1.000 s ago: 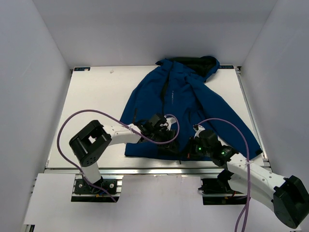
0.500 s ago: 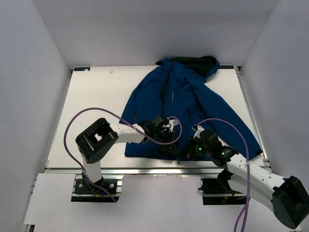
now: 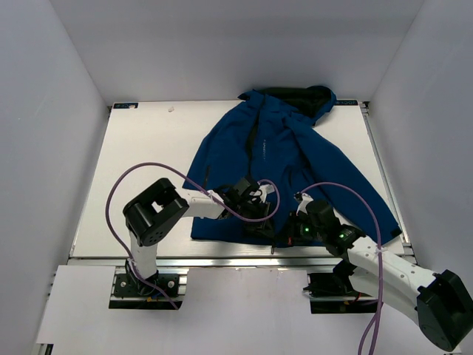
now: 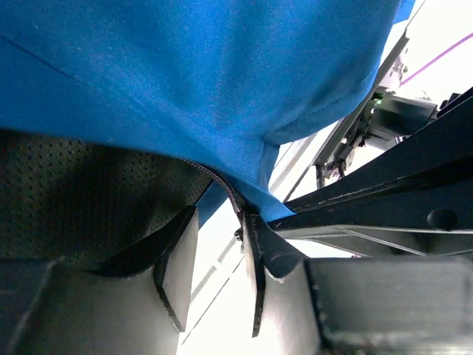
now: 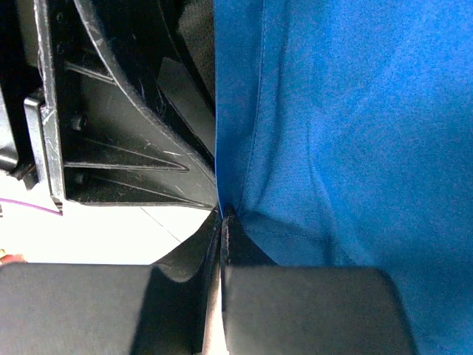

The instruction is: Zip up the jacket

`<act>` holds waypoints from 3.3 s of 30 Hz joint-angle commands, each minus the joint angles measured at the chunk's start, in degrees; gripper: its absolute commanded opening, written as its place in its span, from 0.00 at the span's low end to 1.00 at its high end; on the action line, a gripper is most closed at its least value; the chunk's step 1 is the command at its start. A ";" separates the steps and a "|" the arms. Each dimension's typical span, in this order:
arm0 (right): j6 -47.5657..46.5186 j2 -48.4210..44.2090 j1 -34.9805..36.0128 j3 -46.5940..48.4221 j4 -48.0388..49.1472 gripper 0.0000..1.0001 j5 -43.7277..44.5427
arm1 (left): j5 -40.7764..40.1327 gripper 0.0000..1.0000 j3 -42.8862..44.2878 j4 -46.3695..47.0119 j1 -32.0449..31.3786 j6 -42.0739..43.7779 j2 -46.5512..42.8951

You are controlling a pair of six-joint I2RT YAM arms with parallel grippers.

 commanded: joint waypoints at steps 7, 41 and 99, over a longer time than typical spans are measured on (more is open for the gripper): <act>-1.21 -0.58 0.26 1.25 -0.32 0.00 -0.53 | 7.40 0.15 -0.37 14.41 -0.49 -2.62 -1.90; -6.04 3.03 0.26 2.83 -2.96 0.42 3.16 | 2.04 0.00 -4.07 10.45 -1.81 0.02 -5.24; -8.68 3.13 0.17 0.81 5.93 0.00 -1.16 | 0.54 0.00 -0.64 4.84 -1.90 4.58 -6.47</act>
